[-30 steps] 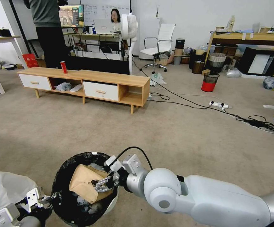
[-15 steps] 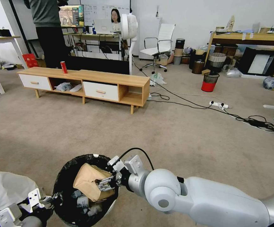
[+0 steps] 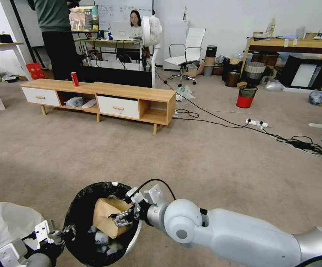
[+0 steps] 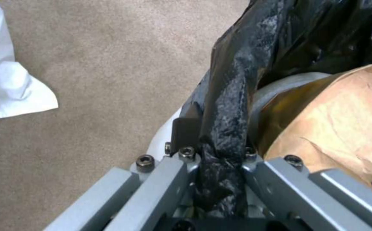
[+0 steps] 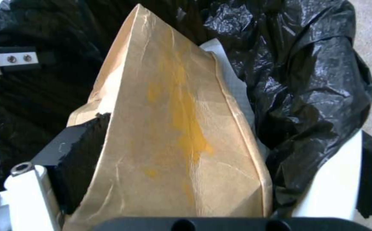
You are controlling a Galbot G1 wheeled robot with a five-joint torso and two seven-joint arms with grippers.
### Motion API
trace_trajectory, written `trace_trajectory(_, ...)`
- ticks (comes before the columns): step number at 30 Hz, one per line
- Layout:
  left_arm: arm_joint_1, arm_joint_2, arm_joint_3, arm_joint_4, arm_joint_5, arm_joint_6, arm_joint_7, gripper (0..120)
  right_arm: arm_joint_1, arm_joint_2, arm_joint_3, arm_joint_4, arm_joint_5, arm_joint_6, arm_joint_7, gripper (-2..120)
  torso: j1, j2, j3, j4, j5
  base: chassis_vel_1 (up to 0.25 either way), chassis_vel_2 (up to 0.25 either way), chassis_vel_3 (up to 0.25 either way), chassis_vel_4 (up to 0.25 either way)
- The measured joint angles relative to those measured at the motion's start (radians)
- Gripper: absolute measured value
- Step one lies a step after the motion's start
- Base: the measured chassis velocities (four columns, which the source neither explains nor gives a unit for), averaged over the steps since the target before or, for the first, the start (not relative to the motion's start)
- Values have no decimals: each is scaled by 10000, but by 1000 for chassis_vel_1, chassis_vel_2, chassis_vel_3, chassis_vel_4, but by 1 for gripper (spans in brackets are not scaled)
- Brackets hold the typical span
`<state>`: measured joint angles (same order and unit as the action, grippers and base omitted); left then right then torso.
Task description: Pick up the trash bin and place the garbage on the floor into it.
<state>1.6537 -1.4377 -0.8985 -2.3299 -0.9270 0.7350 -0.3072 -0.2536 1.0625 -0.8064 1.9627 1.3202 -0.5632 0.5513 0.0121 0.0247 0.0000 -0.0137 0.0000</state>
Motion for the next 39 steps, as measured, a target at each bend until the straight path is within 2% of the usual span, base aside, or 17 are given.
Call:
trace_trajectory(19, -80, -9, 77, 119, 35, -3, 17, 1, 157, -352, 353, 1129, 29, -119, 380, 99, 0, 0, 0, -2, 0, 0, 0, 0, 0)
trace_trajectory(23, -73, -20, 79, 101, 43, -3, 15, 1, 211, -353, 411, 1184, -2, 365, 56, 99, 0, 0, 0, -1, 0, 0, 0, 0, 0)
trace_trajectory(25, -32, -19, 64, 65, 45, -3, 13, 0, 160, -391, 389, 1069, -81, 984, -327, 100, 0, -1, 0, -2, 0, 0, 0, 0, 0)
trace_trajectory(31, 22, -20, 48, 15, 48, -1, 10, 0, -12, -446, 261, 780, -442, 1945, -996, 100, 0, 0, 0, -1, 0, 0, 0, 0, 0)
trace_trajectory(34, 44, -29, 45, 10, 77, 3, 35, 0, -160, -507, 178, 650, -634, 2722, -1524, 100, 0, 0, 0, -1, 0, 0, 0, 0, 0)
trace_trajectory(39, 48, -32, 45, 10, 104, 6, 79, 0, -304, -593, 130, 520, -645, 3362, -2004, 99, 0, 0, 0, -1, 0, 0, 0, 0, 0)
